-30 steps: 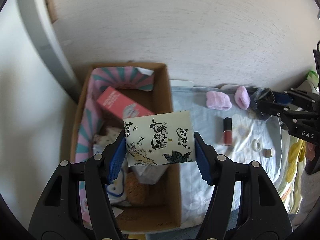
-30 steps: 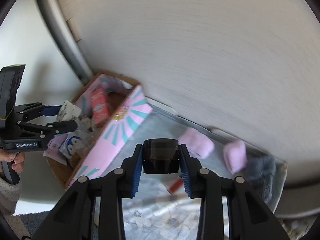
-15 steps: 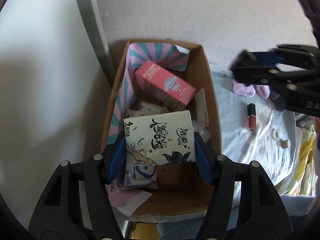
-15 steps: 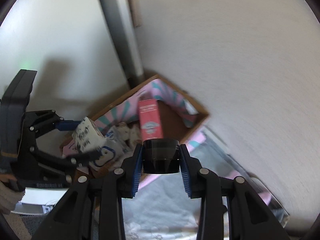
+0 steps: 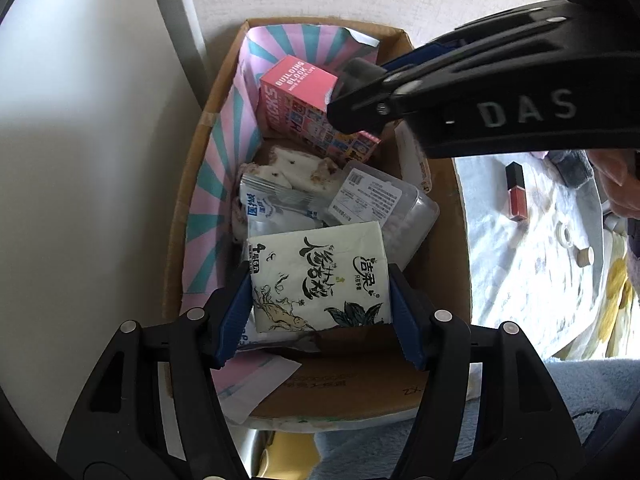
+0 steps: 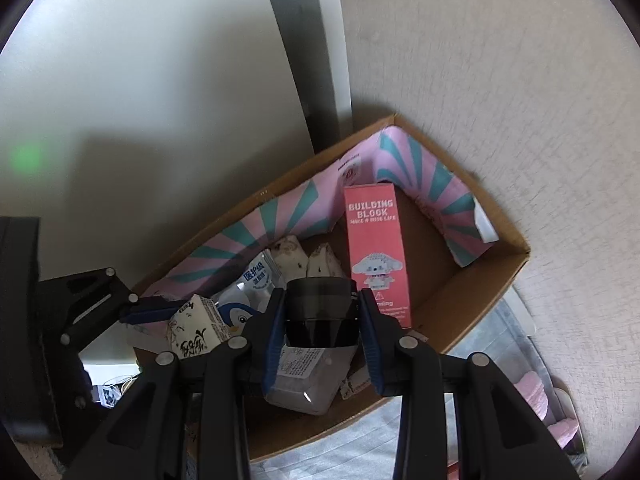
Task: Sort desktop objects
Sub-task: 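Carry tissue pack and black jar into the cardboard box and release both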
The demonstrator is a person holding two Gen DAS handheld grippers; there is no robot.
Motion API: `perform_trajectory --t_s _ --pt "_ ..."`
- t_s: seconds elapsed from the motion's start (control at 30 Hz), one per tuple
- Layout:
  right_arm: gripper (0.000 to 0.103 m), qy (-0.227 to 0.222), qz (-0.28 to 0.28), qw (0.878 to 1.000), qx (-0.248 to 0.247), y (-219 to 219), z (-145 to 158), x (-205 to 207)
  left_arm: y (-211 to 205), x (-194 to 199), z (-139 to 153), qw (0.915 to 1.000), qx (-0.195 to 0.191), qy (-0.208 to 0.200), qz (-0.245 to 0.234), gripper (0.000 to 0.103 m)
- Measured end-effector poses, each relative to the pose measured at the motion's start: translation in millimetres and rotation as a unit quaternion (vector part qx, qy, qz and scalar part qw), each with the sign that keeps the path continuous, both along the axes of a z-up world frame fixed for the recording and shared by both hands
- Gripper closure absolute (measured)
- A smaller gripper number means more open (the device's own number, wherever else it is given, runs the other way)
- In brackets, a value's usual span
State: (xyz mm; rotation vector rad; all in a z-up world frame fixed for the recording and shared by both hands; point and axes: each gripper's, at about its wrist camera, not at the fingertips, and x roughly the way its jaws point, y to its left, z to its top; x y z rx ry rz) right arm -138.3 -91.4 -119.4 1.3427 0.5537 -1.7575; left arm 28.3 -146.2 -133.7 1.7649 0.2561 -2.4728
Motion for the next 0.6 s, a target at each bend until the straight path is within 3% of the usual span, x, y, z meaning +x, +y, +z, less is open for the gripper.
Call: perform_trajectory --t_s 0.33,0.4,0.43,0.47,0.53,0.6 --pt "0.070 -0.015 -0.004 1.000 0.005 -9.8 -6.6 -8.5 2.7 -3.1 -5.1 0.9999 0.003 -0.001 -0.012 0.042" --pt "0.070 -0.023 -0.003 1.000 0.007 -12.9 -9.2 -10.1 1.6 -4.8 -5.0 0.9999 0.011 0.003 -0.008 0.035" --pt "0.064 -0.029 -0.002 1.000 0.011 -14.1 -11.3 -10.9 0.6 -5.6 -5.6 0.9998 0.021 0.002 -0.006 0.027" --pt "0.046 -0.030 -0.004 0.999 0.013 -14.3 -12.3 -11.6 -1.3 -5.9 -6.5 0.9994 0.035 0.002 0.000 0.003" --pt "0.026 -0.017 -0.012 1.000 0.004 -12.2 -9.3 -12.6 -4.2 -5.3 -6.2 0.9988 0.047 0.012 0.008 0.000" --pt "0.021 -0.002 -0.021 1.000 -0.007 -9.0 -4.0 -13.8 -6.0 -5.8 -7.8 0.9988 0.046 0.013 0.014 0.000"
